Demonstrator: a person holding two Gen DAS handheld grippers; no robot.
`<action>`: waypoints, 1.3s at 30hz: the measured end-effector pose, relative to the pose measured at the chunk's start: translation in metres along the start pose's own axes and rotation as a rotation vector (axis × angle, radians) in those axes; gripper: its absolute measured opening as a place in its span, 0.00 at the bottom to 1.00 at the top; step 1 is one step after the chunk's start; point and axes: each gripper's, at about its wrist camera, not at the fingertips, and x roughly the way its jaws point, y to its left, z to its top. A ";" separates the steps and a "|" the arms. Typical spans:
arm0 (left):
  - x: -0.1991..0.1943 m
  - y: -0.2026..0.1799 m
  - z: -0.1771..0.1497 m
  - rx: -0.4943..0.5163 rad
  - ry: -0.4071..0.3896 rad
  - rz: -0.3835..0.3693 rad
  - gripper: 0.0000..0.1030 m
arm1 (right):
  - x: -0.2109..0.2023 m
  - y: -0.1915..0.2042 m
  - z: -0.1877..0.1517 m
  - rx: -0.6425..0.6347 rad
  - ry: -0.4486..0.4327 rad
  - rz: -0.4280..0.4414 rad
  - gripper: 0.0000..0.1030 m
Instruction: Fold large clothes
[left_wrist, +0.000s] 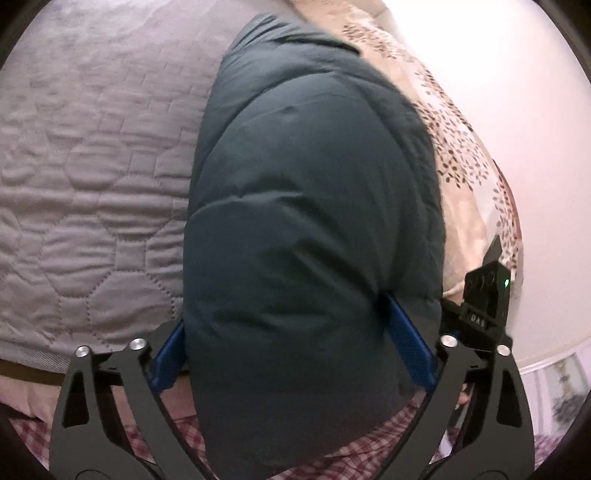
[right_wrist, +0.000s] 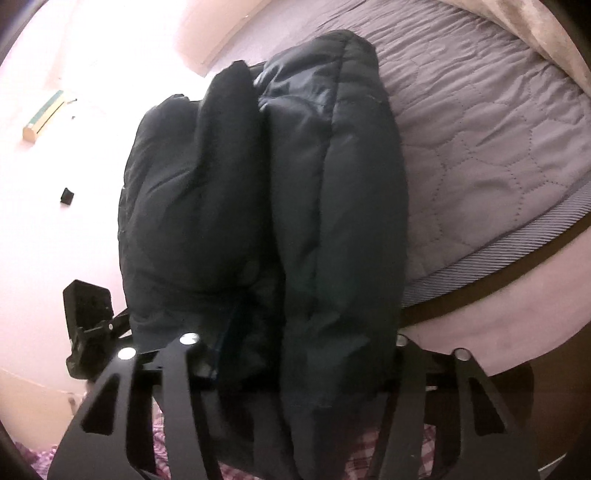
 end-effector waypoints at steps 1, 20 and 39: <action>-0.003 -0.002 0.000 0.023 -0.015 0.002 0.83 | 0.000 0.004 0.001 -0.012 -0.004 0.000 0.42; -0.043 0.076 0.062 -0.091 -0.218 0.088 0.73 | 0.097 0.145 0.051 -0.340 0.009 -0.123 0.35; -0.056 0.064 0.056 -0.103 -0.242 0.217 0.81 | 0.079 0.127 0.055 -0.261 -0.064 -0.227 0.65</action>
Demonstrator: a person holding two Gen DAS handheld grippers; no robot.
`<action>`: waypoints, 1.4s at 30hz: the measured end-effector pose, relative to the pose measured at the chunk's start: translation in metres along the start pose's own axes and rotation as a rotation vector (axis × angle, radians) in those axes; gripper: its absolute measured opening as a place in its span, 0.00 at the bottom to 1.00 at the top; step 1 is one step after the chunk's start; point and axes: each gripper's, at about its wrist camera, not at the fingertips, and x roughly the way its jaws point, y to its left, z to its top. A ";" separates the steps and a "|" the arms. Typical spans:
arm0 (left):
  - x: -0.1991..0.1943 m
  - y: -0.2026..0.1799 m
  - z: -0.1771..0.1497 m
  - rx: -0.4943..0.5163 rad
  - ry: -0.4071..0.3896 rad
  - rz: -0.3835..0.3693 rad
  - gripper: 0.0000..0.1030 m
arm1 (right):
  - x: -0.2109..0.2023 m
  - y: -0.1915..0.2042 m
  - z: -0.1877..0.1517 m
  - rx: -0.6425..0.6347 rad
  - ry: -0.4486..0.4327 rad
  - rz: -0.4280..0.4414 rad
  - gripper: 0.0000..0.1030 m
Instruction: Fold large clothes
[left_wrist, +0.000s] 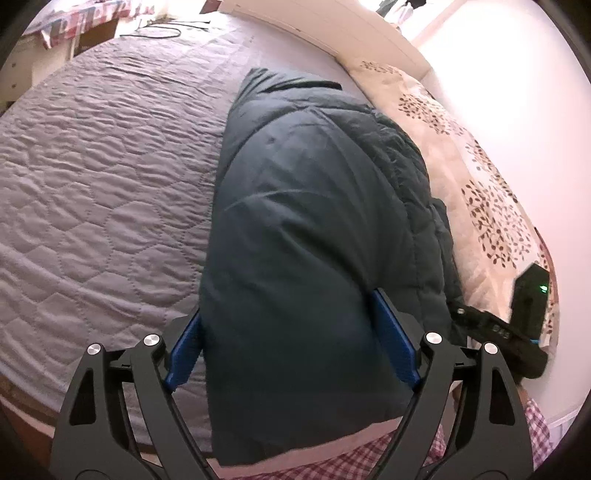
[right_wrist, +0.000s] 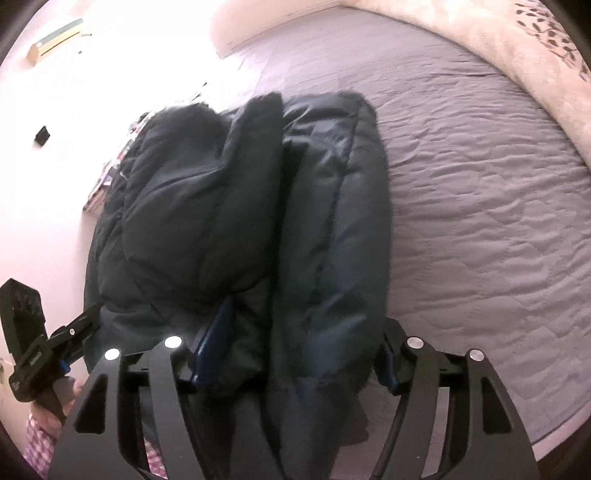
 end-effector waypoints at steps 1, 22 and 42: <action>-0.004 0.000 -0.001 0.000 -0.008 0.010 0.81 | -0.008 -0.001 -0.001 -0.001 -0.022 -0.009 0.65; -0.068 -0.042 -0.044 0.214 -0.130 0.138 0.80 | -0.002 0.047 -0.047 -0.178 0.027 -0.037 0.12; -0.102 -0.045 -0.097 0.166 -0.135 0.306 0.85 | -0.073 0.066 -0.092 -0.223 -0.104 -0.066 0.55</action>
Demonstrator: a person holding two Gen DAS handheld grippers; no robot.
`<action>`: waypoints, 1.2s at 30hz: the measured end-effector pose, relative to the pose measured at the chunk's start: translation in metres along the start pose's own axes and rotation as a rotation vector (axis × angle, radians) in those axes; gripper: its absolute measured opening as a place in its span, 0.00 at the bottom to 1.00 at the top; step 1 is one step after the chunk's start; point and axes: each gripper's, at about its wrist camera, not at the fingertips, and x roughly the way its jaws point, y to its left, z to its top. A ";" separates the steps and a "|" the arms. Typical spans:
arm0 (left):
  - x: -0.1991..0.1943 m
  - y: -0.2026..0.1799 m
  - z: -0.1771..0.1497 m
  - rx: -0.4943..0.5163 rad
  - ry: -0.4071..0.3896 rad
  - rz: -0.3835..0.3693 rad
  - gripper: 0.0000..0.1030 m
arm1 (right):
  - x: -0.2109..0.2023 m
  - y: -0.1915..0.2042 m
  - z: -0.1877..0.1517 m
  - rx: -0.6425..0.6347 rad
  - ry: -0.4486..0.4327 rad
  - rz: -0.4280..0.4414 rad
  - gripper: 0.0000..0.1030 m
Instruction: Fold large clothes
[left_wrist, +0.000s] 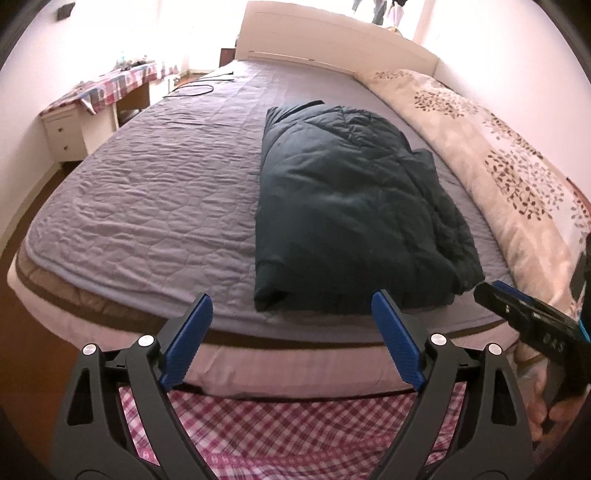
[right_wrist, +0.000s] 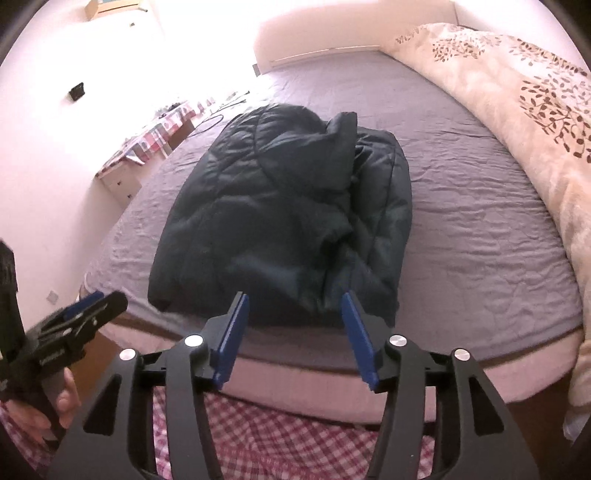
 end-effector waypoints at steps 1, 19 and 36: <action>-0.001 -0.001 -0.003 0.004 0.002 0.008 0.85 | -0.002 0.002 -0.005 -0.001 0.001 -0.008 0.57; -0.015 -0.013 -0.040 0.057 0.055 0.137 0.88 | -0.007 0.028 -0.050 -0.065 0.023 -0.175 0.81; -0.005 -0.010 -0.044 0.055 0.107 0.191 0.87 | -0.009 0.036 -0.051 -0.086 0.003 -0.183 0.83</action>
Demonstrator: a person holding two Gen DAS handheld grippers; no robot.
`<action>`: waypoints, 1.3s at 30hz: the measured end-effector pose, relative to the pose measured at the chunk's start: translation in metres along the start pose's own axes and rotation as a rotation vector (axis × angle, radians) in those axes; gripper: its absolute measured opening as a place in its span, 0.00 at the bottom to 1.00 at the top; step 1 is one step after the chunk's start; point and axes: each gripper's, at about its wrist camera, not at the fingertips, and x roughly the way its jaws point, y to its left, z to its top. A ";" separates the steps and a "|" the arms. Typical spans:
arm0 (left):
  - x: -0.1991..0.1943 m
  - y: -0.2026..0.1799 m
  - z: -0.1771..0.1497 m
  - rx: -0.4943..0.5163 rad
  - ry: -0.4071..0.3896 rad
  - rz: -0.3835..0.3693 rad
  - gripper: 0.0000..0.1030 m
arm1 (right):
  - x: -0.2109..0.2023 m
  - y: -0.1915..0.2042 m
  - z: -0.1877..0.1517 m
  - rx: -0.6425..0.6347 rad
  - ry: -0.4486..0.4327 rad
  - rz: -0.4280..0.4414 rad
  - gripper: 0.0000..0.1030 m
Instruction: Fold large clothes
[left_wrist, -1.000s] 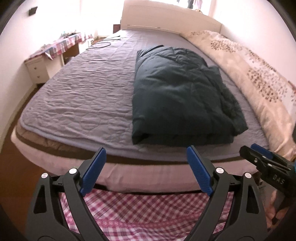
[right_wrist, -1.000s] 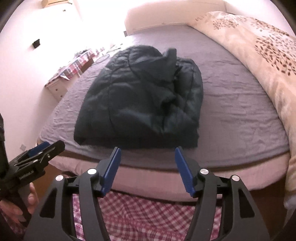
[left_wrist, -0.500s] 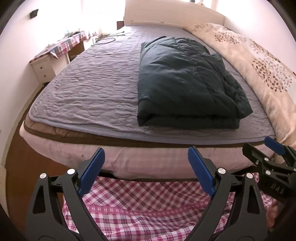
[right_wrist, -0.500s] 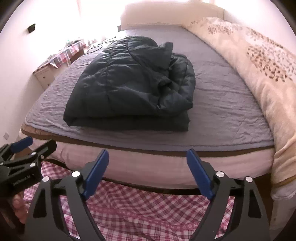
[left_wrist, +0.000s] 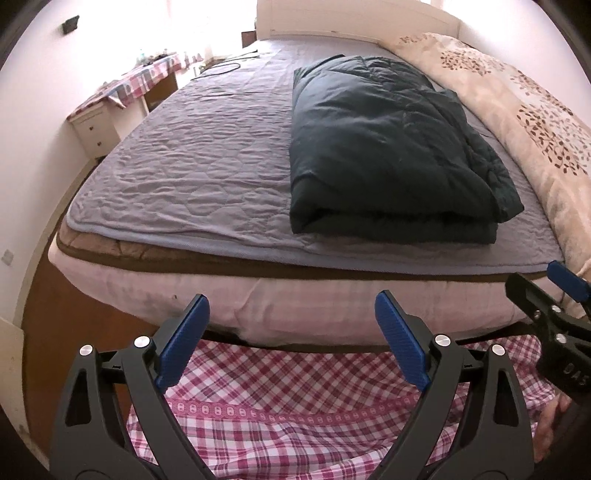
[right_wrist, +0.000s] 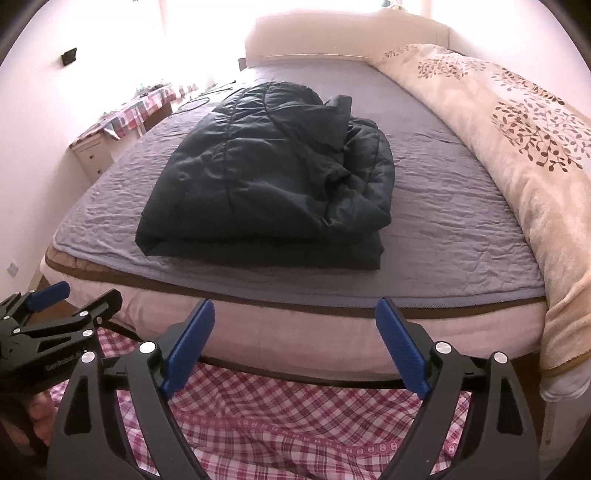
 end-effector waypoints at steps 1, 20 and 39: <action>0.001 -0.001 0.000 0.006 0.002 0.000 0.88 | 0.002 0.000 0.000 -0.001 0.009 -0.007 0.83; 0.012 -0.012 -0.003 0.033 0.052 0.003 0.87 | 0.013 -0.006 -0.004 0.004 0.050 -0.031 0.83; 0.014 -0.010 -0.005 0.029 0.073 0.018 0.83 | 0.022 -0.009 -0.007 0.018 0.104 -0.007 0.80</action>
